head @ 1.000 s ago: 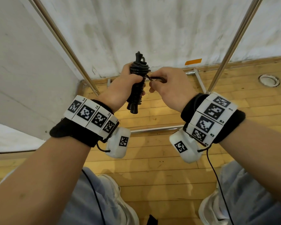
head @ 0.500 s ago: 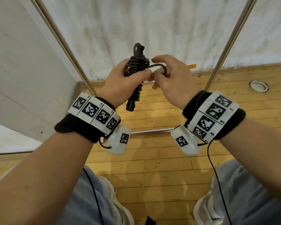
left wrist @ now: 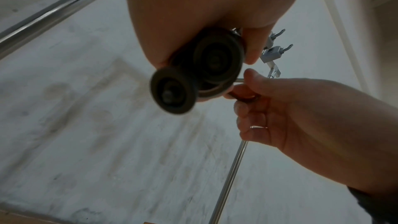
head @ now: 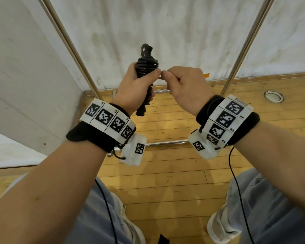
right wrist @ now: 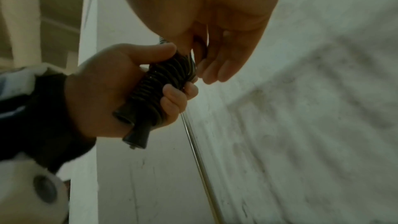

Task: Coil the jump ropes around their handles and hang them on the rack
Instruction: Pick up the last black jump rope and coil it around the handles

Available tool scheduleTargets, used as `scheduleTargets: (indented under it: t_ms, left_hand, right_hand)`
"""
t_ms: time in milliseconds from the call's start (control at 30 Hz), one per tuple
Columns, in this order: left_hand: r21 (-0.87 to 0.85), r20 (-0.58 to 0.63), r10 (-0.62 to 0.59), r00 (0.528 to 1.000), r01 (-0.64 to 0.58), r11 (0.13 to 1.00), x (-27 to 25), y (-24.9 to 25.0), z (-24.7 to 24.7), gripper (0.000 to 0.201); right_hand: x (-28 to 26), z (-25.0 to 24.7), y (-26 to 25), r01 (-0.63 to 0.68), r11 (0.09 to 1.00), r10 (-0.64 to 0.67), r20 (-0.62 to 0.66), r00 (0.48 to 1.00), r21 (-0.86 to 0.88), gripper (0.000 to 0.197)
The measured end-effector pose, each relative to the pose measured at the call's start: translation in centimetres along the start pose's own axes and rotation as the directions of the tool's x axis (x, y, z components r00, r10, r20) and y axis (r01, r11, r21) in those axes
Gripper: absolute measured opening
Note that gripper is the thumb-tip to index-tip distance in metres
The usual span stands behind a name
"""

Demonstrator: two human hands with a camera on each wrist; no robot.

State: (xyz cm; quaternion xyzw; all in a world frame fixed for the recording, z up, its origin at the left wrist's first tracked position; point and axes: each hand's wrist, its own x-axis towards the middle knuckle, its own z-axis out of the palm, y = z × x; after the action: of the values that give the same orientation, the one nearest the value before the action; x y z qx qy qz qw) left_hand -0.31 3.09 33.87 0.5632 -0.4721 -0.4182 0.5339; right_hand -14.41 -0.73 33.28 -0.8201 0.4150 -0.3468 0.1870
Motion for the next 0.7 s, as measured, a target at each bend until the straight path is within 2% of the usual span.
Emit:
scheduleTargets:
  t_ms: [133,200,300,367,567,700]
  left_hand:
    - [-0.064,0.013,-0.01,1.0,0.01,0.998,-0.1,0.1,0.4,0.015]
    - [-0.007,0.018,0.003,1.0,-0.003,1.0,0.1,0.0,0.5,0.017]
    - [0.112,0.044,0.037,0.998,-0.042,0.993,0.2,-0.3,0.4,0.033]
    - [0.122,0.048,0.044,0.998,-0.049,0.991,0.3,-0.4,0.3,0.039]
    - [0.148,0.048,0.017,0.999,-0.024,0.989,1.0,-1.0,0.2,0.033]
    - [0.156,0.06,0.031,0.998,-0.04,0.987,0.9,-1.1,0.8,0.026]
  right_hand:
    - [-0.3,0.6,-0.3,-0.106,0.972,0.113,-0.02,0.993,0.208,0.03]
    - [-0.2,0.8,-0.2,-0.151,0.951,0.156,0.003,0.988,0.269,0.03]
    - [0.2,0.6,0.2,-0.24,0.89,0.245,0.037,0.969,0.387,0.031]
    - [0.4,0.5,0.4,-0.279,0.851,0.28,0.065,0.958,0.444,0.031]
    - [0.1,0.9,0.5,-0.307,0.82,0.24,0.196,0.951,0.484,0.031]
    - [0.3,0.7,0.7,-0.277,0.859,0.242,0.134,0.961,0.431,0.031]
